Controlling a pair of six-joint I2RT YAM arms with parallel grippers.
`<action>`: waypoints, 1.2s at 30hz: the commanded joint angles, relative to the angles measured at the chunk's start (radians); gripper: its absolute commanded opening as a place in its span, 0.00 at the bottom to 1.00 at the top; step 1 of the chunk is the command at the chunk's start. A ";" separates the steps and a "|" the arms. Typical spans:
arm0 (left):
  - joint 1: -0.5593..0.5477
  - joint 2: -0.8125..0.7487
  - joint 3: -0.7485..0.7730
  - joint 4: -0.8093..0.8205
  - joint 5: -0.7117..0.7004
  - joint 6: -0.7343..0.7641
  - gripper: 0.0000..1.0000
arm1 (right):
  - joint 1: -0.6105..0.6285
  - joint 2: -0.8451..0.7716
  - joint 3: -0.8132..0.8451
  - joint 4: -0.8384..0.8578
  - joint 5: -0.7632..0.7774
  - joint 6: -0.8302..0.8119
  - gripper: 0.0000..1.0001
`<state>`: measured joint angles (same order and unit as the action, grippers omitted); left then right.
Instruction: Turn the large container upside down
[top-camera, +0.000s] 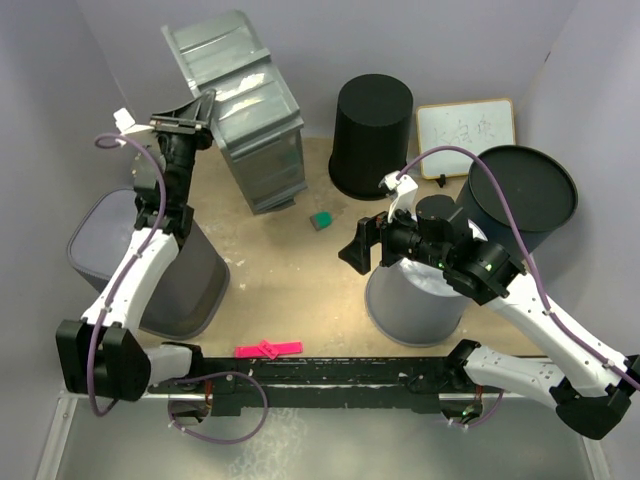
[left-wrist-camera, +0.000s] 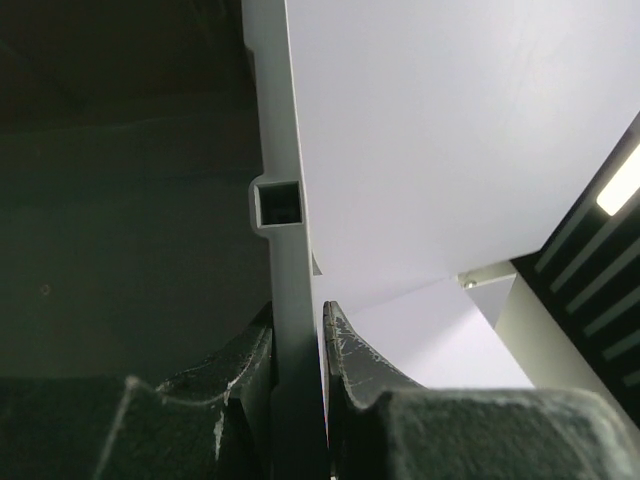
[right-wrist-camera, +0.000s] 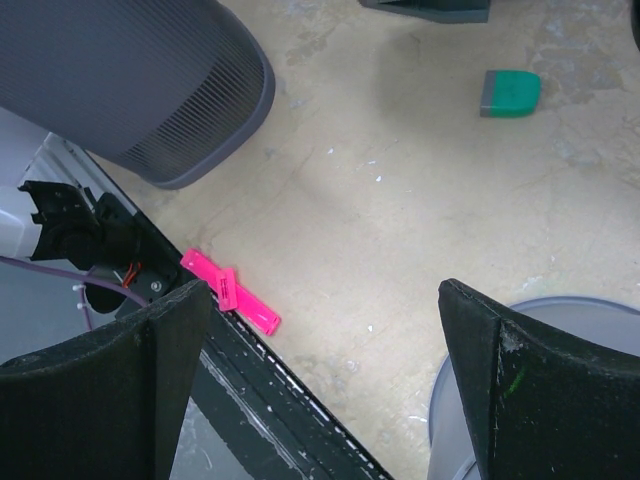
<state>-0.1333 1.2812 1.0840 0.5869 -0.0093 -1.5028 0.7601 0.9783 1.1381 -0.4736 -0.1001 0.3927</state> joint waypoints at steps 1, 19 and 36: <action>0.011 -0.156 -0.060 0.159 -0.087 -0.040 0.00 | 0.002 -0.017 -0.006 0.025 -0.015 0.005 0.98; 0.061 -0.308 -0.386 0.114 -0.093 -0.116 0.00 | 0.001 0.006 -0.008 0.044 -0.046 0.006 0.98; 0.061 -0.417 -0.333 -0.319 -0.090 0.191 0.21 | 0.002 0.051 0.004 0.093 -0.106 0.023 0.98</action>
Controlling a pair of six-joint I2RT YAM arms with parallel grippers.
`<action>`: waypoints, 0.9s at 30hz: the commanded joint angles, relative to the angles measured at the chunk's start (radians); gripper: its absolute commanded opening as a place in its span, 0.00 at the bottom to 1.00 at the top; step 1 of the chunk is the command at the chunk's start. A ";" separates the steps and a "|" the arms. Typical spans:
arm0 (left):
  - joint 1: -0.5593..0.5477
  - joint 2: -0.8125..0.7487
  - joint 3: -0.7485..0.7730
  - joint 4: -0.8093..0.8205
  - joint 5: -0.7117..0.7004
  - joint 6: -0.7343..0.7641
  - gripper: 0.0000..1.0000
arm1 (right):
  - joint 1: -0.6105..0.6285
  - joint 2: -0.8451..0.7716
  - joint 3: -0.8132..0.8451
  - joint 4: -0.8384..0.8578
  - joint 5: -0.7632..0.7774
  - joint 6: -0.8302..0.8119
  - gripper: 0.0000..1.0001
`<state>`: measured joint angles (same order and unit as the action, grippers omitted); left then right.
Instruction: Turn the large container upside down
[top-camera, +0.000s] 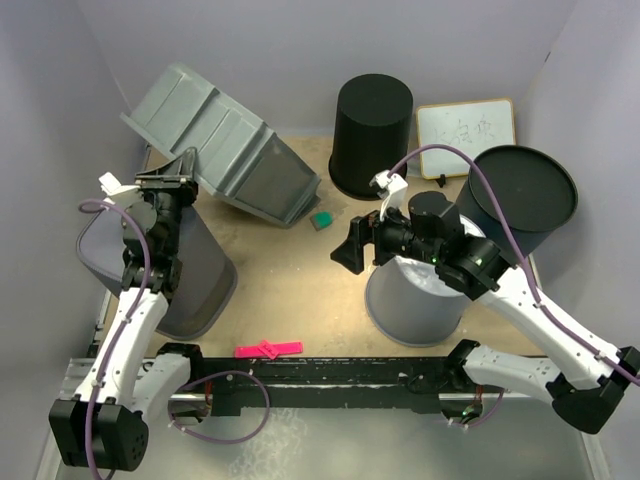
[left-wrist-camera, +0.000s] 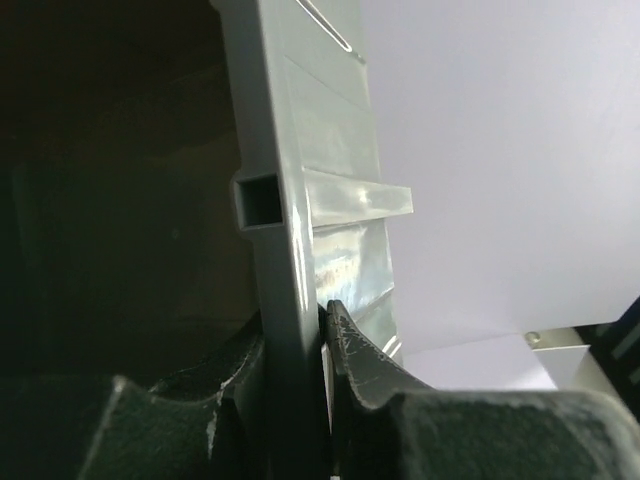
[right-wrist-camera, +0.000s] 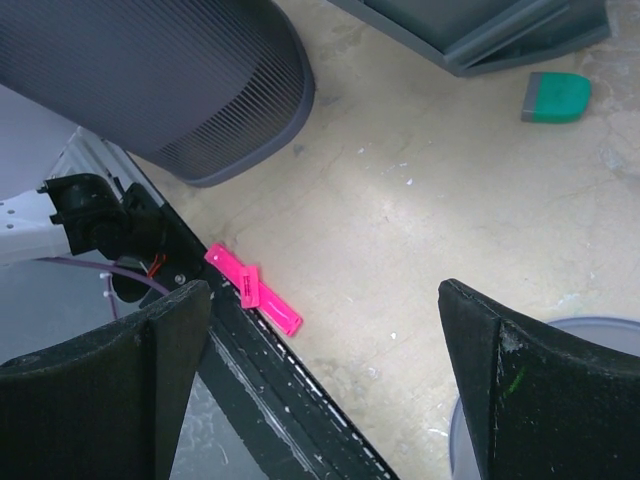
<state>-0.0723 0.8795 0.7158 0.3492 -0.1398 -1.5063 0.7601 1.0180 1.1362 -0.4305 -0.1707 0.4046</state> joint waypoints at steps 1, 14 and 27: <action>0.000 -0.014 0.045 -0.096 0.047 0.210 0.25 | 0.001 0.015 0.008 0.056 -0.040 0.012 0.98; 0.000 0.033 0.331 -0.555 0.076 0.569 0.65 | 0.002 0.109 0.088 0.217 -0.156 0.045 0.97; 0.000 0.094 0.473 -0.733 0.145 0.697 0.73 | 0.021 0.292 -0.026 1.014 -0.228 0.412 0.96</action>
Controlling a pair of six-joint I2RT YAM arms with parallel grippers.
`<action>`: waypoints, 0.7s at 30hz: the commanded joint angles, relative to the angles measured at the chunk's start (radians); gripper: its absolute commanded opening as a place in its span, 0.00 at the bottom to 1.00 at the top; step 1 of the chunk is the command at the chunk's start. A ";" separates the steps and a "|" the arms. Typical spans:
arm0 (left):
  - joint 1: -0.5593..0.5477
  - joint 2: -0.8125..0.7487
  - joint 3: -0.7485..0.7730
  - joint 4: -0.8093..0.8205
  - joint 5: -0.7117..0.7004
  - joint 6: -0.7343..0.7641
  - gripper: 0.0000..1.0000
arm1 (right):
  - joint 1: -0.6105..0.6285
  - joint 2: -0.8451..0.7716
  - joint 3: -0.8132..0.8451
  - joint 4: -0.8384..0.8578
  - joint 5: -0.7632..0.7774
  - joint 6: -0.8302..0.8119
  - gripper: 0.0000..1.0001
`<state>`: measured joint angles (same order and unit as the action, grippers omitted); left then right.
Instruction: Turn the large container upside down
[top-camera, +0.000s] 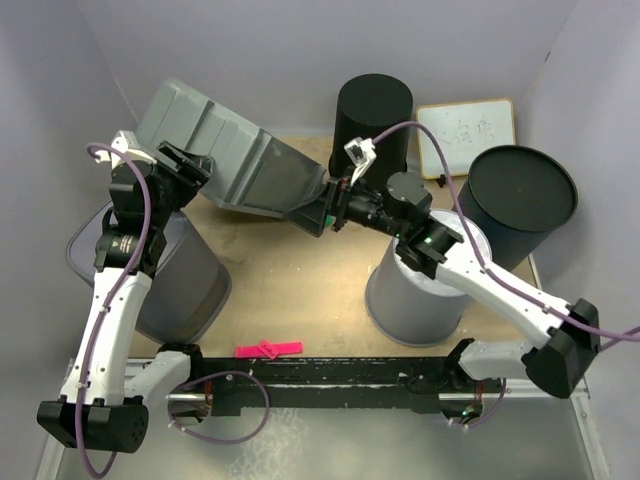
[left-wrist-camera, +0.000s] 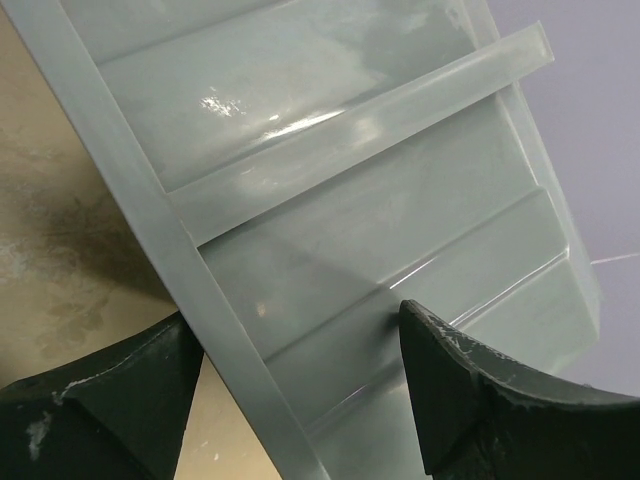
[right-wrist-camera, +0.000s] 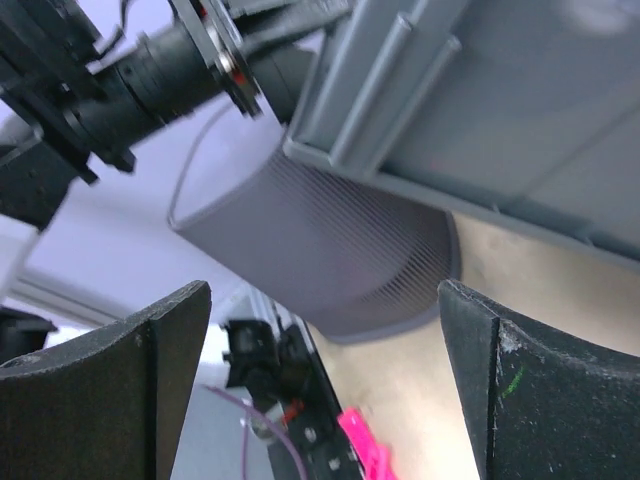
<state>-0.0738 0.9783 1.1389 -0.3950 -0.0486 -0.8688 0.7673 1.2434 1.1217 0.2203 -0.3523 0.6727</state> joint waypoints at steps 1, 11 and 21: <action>0.002 -0.002 0.053 0.007 0.060 0.064 0.73 | 0.017 0.090 -0.007 0.408 -0.051 0.165 0.96; 0.002 0.005 0.073 -0.043 0.103 0.113 0.73 | 0.020 0.202 0.040 0.566 0.183 0.212 0.88; 0.002 0.010 0.074 -0.048 0.140 0.122 0.73 | 0.020 0.339 0.168 0.538 0.300 0.205 0.73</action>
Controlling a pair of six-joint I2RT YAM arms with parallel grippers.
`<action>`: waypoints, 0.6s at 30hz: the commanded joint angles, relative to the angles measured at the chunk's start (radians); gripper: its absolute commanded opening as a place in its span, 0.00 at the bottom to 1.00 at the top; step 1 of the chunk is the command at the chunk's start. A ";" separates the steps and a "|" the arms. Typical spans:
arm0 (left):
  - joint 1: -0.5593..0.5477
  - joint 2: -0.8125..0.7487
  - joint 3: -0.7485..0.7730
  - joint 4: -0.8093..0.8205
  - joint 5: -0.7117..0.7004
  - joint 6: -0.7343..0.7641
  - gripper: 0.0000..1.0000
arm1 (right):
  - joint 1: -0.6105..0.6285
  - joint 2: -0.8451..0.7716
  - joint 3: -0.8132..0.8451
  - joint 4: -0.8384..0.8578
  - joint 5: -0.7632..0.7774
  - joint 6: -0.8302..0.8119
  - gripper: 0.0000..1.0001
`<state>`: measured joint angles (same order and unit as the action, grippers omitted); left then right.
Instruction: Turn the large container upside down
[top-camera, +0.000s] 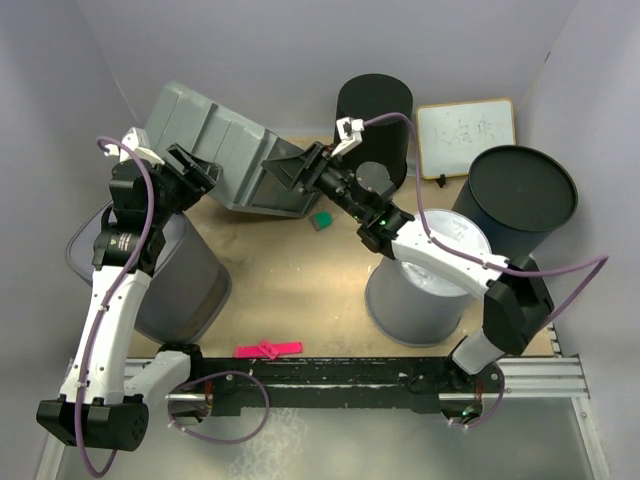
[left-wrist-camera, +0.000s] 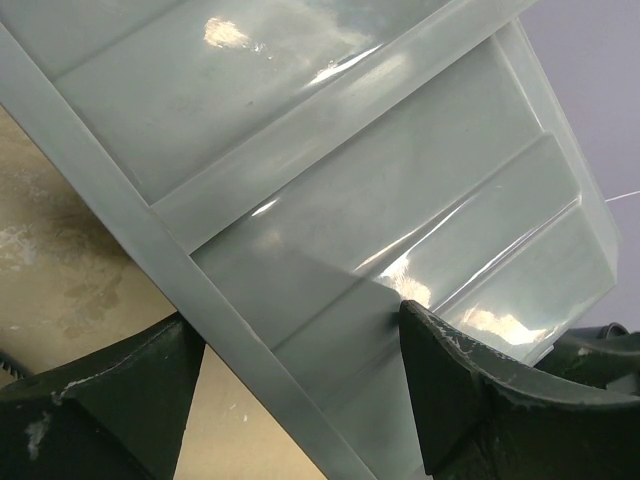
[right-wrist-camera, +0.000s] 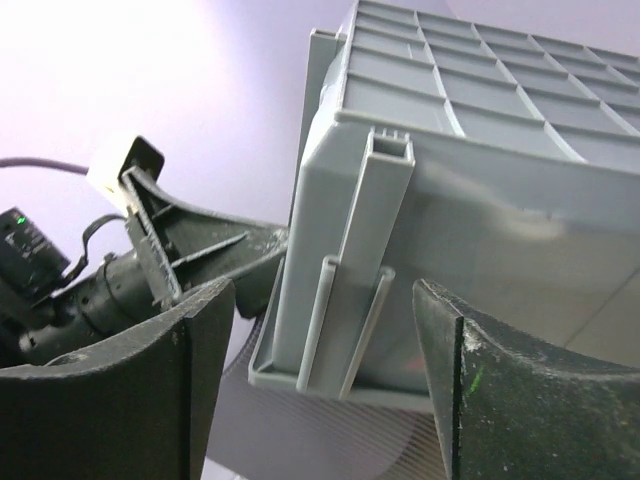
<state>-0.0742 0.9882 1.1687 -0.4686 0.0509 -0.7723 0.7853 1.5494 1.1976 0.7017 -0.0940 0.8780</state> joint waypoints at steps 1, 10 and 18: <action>0.002 0.001 0.044 0.023 0.046 0.027 0.73 | 0.002 0.047 0.105 0.052 0.038 0.001 0.71; 0.002 0.003 0.055 -0.006 0.063 0.055 0.73 | 0.001 0.096 0.131 0.111 0.020 -0.001 0.50; 0.002 -0.008 0.054 -0.014 0.081 0.057 0.73 | -0.015 0.093 0.120 0.130 0.035 0.012 0.44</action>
<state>-0.0738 0.9913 1.1778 -0.4919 0.0990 -0.7368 0.7815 1.6634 1.2816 0.7330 -0.0723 0.8825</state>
